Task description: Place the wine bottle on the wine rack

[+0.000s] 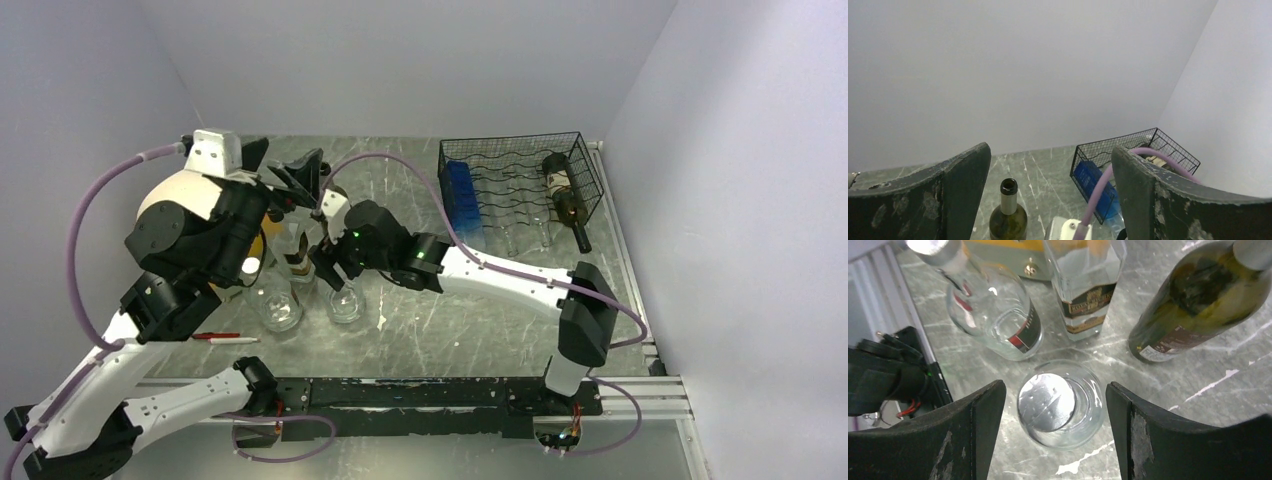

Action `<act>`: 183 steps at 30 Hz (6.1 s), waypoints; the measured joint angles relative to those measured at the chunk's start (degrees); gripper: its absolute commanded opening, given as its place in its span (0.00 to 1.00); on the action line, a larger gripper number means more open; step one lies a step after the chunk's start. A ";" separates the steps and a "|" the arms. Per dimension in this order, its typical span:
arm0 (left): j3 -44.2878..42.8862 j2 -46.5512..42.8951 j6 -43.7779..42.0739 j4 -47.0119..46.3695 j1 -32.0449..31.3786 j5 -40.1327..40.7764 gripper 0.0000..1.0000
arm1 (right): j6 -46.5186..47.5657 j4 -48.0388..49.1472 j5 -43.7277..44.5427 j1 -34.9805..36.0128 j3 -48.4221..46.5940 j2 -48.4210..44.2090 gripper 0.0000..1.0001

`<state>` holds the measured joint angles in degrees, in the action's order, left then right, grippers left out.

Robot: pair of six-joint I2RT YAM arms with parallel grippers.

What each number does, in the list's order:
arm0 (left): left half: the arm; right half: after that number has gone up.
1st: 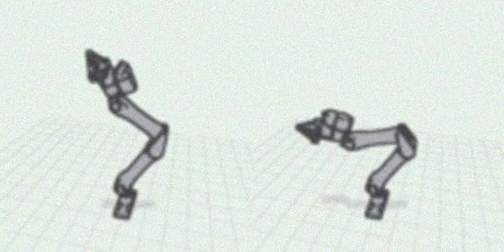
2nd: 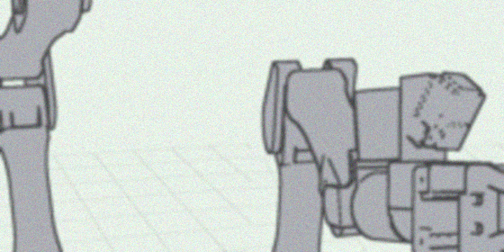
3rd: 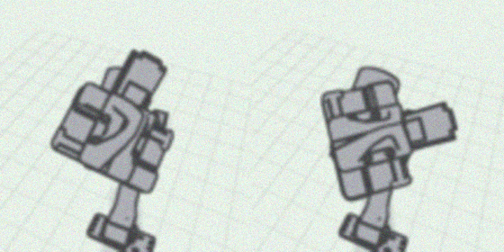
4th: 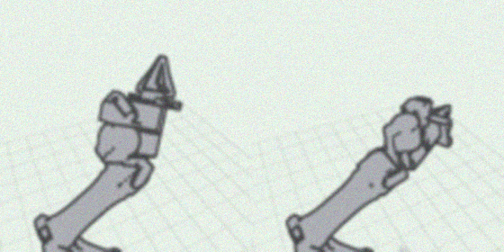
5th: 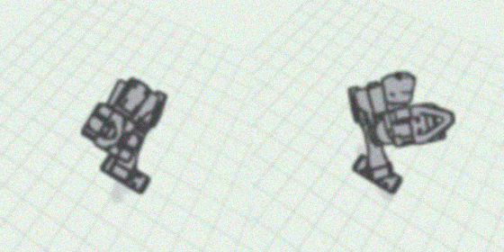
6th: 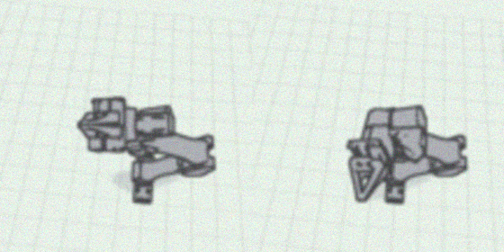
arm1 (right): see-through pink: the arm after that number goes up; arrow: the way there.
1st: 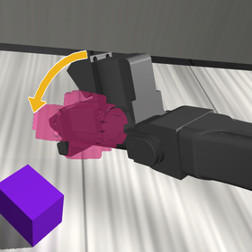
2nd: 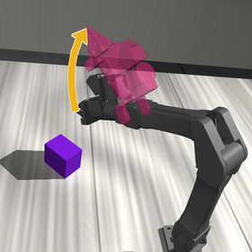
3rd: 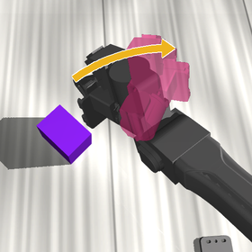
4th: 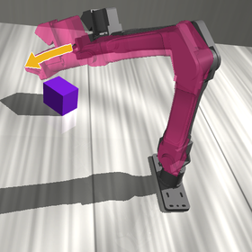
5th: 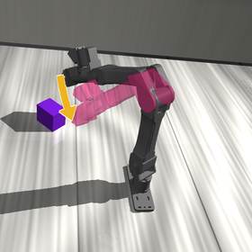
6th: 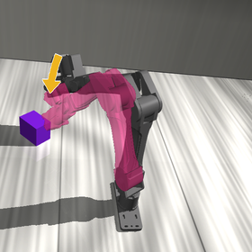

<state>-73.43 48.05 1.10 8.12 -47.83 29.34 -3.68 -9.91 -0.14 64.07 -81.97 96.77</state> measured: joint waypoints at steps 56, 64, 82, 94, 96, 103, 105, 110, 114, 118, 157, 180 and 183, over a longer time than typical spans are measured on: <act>10.03 8.33 15.82 5.09 0.96 -6.10 0.83 | -20.11 -15.41 8.00 1.29 32.46 -26.34 0.00; 13.35 10.23 21.90 5.03 6.03 -13.33 0.80 | -22.97 -17.38 6.36 1.29 38.95 -26.34 0.00; 21.11 23.98 25.73 5.66 10.88 -32.92 0.79 | -28.35 -13.64 7.54 1.33 42.91 -19.50 0.25; 25.31 29.94 25.05 4.94 11.39 -37.42 0.76 | -28.61 -12.20 9.14 1.25 43.65 -22.16 0.31; 25.64 30.73 25.05 4.35 11.52 -37.44 0.77 | -28.44 -12.20 9.20 1.25 43.76 -22.40 0.32; 26.38 32.33 25.05 2.58 11.76 -37.35 0.75 | -28.09 -12.09 9.70 1.25 44.06 -22.82 0.46; 26.38 32.57 25.07 2.12 11.76 -37.40 0.72 | -27.93 -12.04 10.01 1.25 44.06 -22.82 0.51; 26.36 32.76 24.98 1.11 11.78 -37.38 0.67 | -26.84 -10.67 11.61 1.25 43.76 -22.62 0.56; 26.36 32.76 24.72 0.81 11.80 -37.38 0.65 | -25.83 -8.98 12.13 1.25 42.34 -20.33 0.56; 26.38 32.76 24.39 0.66 11.80 -37.38 0.62 | -24.98 -6.34 12.13 1.20 41.55 -16.50 0.55; 22.47 22.29 23.12 8.22 12.11 -35.80 0.79 | -23.06 -1.73 15.02 1.20 47.89 -21.14 0.00; 19.69 8.76 24.85 11.06 12.11 -28.41 0.77 | -12.68 2.40 20.31 -3.23 43.34 -30.75 0.00; 19.54 7.06 24.92 11.08 12.11 -28.22 0.77 | -11.19 1.79 19.30 -7.26 38.64 -30.73 0.00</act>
<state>-53.89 55.11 26.02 19.20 -35.73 1.13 -14.87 -8.12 19.16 56.82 -43.33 66.04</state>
